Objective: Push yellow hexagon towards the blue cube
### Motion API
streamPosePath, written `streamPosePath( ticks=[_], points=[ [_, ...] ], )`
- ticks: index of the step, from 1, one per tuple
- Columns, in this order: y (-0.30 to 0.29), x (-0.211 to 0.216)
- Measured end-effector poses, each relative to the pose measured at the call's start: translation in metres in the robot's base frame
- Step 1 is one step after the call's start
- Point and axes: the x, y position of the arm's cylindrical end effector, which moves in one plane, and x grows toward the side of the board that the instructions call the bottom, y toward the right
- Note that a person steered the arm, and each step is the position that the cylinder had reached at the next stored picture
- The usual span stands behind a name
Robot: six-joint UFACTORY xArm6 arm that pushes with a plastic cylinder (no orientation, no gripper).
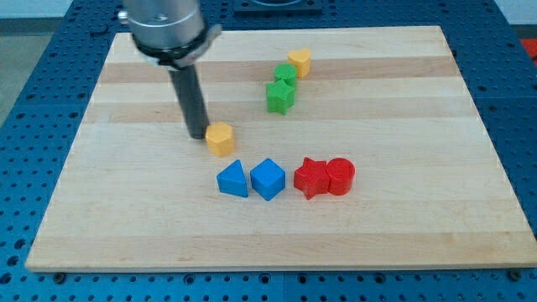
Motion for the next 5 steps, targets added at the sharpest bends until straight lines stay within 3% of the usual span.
streamPosePath(
  ticks=[1, 3, 5],
  points=[
    [0.004, 0.001],
    [-0.05, 0.005],
    [-0.061, 0.045]
  ],
)
